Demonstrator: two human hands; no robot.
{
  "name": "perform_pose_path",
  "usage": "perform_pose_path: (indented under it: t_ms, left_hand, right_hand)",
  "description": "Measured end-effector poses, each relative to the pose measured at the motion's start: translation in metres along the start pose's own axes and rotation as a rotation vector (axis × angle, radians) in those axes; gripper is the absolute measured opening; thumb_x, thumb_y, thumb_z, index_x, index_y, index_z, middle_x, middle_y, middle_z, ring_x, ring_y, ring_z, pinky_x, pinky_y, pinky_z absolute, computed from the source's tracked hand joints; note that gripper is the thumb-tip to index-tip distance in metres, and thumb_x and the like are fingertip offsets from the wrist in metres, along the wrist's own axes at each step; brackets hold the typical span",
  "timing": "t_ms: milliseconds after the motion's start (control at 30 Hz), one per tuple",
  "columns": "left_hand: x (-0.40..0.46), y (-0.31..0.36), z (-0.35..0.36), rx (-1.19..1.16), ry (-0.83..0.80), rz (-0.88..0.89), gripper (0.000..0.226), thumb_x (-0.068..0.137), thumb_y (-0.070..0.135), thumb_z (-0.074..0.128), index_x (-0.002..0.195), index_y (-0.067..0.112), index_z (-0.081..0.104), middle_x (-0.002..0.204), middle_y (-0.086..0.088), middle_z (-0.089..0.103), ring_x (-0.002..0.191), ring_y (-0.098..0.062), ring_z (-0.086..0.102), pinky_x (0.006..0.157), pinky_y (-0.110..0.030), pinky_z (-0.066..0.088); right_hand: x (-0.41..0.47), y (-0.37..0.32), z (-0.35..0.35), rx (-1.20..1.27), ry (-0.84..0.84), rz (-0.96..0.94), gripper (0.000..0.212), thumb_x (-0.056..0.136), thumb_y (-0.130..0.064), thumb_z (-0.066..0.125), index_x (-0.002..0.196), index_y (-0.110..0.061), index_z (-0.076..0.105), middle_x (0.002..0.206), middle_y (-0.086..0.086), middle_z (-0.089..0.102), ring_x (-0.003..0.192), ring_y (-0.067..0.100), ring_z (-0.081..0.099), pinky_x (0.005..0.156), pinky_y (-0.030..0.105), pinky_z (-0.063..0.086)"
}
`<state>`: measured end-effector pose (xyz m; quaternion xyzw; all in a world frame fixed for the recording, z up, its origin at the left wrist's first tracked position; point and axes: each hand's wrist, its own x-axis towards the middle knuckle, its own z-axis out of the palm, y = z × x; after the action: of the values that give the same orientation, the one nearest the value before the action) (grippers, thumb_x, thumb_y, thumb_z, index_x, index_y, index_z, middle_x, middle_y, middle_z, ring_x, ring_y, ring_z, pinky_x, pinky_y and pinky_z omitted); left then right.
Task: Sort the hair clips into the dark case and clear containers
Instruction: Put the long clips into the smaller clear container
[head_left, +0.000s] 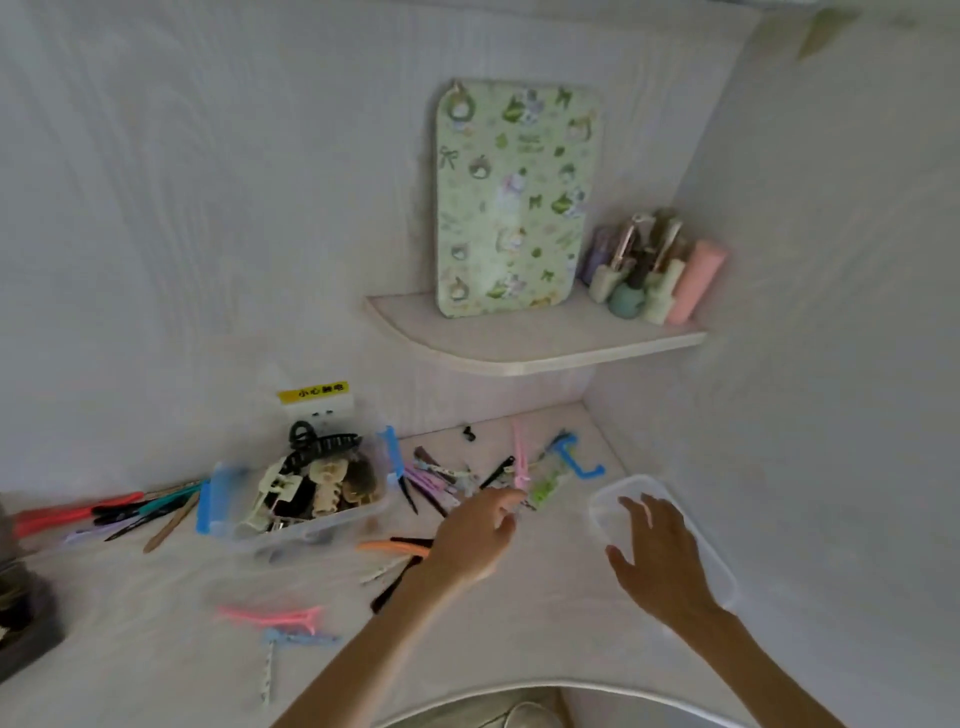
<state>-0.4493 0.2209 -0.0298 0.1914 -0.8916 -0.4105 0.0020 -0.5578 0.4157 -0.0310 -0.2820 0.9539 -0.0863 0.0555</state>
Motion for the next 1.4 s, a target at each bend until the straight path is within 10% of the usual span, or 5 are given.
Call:
perform_pose_path:
  t_ms: [233,500,800,1033,1400]
  left_hand:
    - [0.039,0.039,0.048,0.114,-0.198,-0.074,0.054,0.099,0.031,0.037,0.148,0.016,0.018,0.15,-0.01,0.032,0.133,-0.026,0.039,0.106,-0.035,0.035]
    - [0.04,0.013,0.032,0.126,-0.078,-0.117,0.054,0.098,0.038,0.038,0.147,0.026,0.018,0.145,0.0,0.042,0.121,-0.018,0.053,0.095,-0.029,0.042]
    - [0.023,-0.025,0.011,-0.017,-0.027,-0.253,0.05,0.089,0.032,0.058,0.134,0.028,0.035,0.13,0.002,0.054,0.11,-0.019,0.057,0.093,-0.037,0.048]
    - [-0.008,-0.027,0.001,0.479,0.045,0.061,0.054,0.092,0.041,0.049,0.143,0.032,0.031,0.156,0.0,0.015,0.143,-0.019,0.018,0.113,-0.035,0.028]
    - [-0.018,-0.021,-0.003,0.634,-0.29,0.123,0.061,0.094,0.048,0.038,0.147,0.033,0.012,0.158,0.005,-0.001,0.145,-0.016,-0.004,0.116,-0.041,0.023]
  right_hand:
    - [-0.011,0.038,0.023,-0.081,-0.272,0.111,0.091,0.09,-0.06,-0.005,0.121,-0.005,0.06,0.118,0.025,0.062,0.103,0.048,0.061,0.072,0.058,0.052]
    - [0.028,0.006,0.008,-0.009,-0.435,-0.33,0.074,0.086,-0.057,0.032,0.148,-0.032,-0.001,0.154,-0.009,-0.018,0.145,0.015,-0.012,0.114,0.037,-0.011]
    - [0.035,0.024,0.017,0.428,-0.024,-0.004,0.037,0.083,-0.016,0.065,0.119,-0.018,0.056,0.122,0.003,0.056,0.116,0.02,0.05,0.095,0.015,0.03]
    - [0.007,0.015,0.006,0.9,-0.81,0.646,0.079,0.084,-0.072,0.031,0.095,-0.003,0.068,0.093,0.011,0.073,0.082,0.022,0.069,0.073,0.029,0.055]
    - [-0.031,-0.019,0.026,1.433,-0.796,0.727,0.041,0.083,-0.035,0.066,0.106,-0.001,0.064,0.103,0.013,0.072,0.089,0.022,0.07,0.065,0.027,0.057]
